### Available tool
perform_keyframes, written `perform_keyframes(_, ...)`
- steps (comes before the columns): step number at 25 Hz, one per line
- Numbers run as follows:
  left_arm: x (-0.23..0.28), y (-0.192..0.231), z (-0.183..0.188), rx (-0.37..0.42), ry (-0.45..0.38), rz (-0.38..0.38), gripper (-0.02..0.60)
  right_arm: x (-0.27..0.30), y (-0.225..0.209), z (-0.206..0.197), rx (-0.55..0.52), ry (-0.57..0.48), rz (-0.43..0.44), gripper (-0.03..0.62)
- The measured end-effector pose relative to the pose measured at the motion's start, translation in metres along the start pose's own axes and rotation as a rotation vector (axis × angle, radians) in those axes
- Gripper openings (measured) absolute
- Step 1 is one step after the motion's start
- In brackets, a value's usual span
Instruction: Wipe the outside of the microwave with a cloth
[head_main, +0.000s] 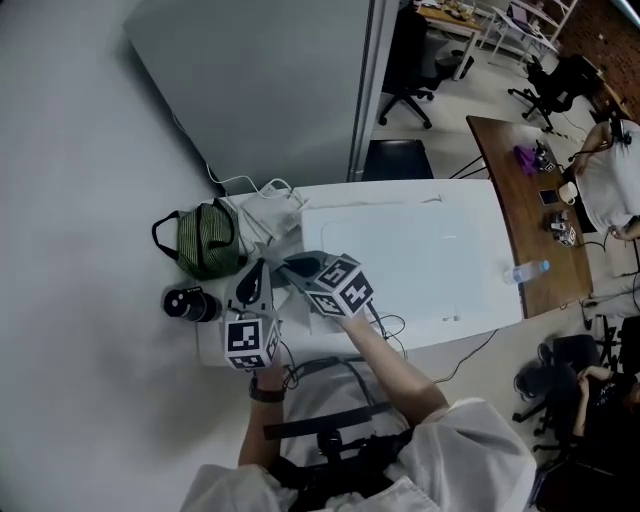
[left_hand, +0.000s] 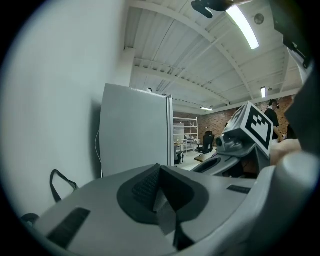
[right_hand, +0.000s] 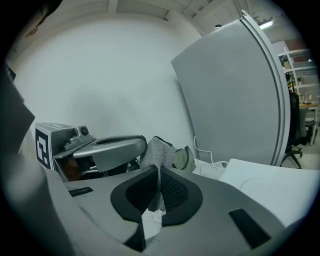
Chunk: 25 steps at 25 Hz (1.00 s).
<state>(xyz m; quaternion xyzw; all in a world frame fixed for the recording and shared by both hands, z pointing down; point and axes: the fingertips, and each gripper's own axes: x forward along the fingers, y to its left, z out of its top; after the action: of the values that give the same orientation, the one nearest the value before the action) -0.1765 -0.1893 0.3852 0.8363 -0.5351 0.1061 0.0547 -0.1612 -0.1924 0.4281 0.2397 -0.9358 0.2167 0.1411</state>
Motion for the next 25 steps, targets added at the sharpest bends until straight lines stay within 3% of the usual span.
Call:
perform_keyframes(6,0.019,-0.017,-0.004,0.007,0.013,-0.068,0.028,-0.042,-0.058,-0.028,-0.055,0.060,-0.218,0.026)
perform_keyframes(13,0.053,-0.061,0.002,0.039,0.020,-0.165,0.028,-0.140,-0.127,-0.056,0.026,0.037,-0.428,0.026)
perform_keyframes(18,0.066,-0.082,0.006,0.038,0.019,-0.213,0.028,-0.232,-0.176,-0.081,0.083,0.025,-0.613,0.026)
perform_keyframes(25,0.075,-0.087,0.004,0.028,0.029,-0.216,0.028,-0.377,-0.240,-0.123,0.156,0.057,-0.900,0.026)
